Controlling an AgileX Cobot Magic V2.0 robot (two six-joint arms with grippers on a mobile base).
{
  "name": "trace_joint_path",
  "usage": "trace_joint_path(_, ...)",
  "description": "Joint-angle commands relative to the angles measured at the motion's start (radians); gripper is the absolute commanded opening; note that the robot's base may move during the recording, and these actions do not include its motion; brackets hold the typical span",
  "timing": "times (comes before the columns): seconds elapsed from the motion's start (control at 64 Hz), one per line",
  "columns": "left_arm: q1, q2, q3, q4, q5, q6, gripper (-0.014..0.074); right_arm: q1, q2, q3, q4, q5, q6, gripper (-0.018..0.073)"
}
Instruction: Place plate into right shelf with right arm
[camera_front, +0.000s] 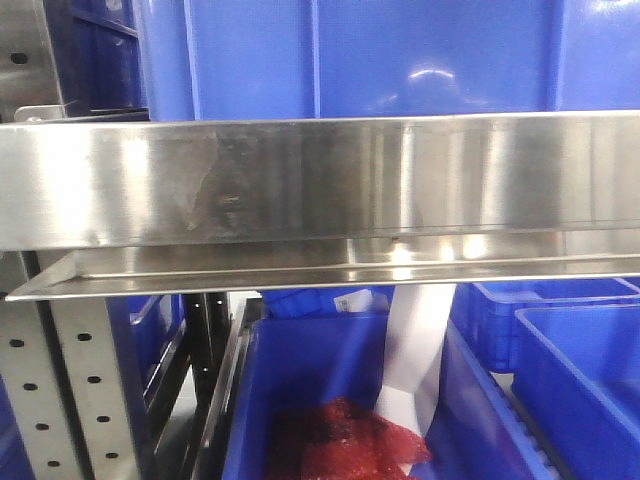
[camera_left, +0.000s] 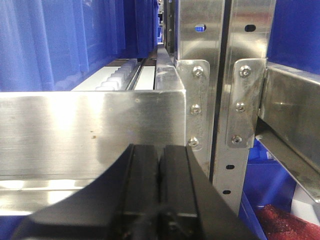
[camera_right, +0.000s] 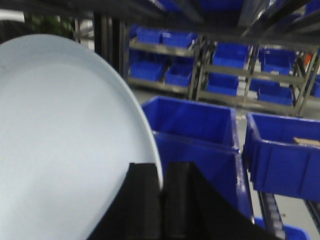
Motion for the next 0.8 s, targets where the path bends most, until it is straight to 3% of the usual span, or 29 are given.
trace_joint_path(0.0,0.000,-0.011,0.008,-0.002,-0.082,-0.002,-0.0047,-0.003,0.082,-0.088,-0.022,-0.095,-0.028,0.0054)
trace_joint_path(0.25,0.000,-0.011,0.008,-0.002,-0.082,-0.002,-0.0047,-0.011,0.303,-0.181,-0.140,-0.105,-0.029,0.0054)
trace_joint_path(0.781,0.000,-0.011,0.008,-0.002,-0.082,-0.002,-0.0047,-0.050,0.442,-0.188,-0.132,-0.071,-0.016,0.0064)
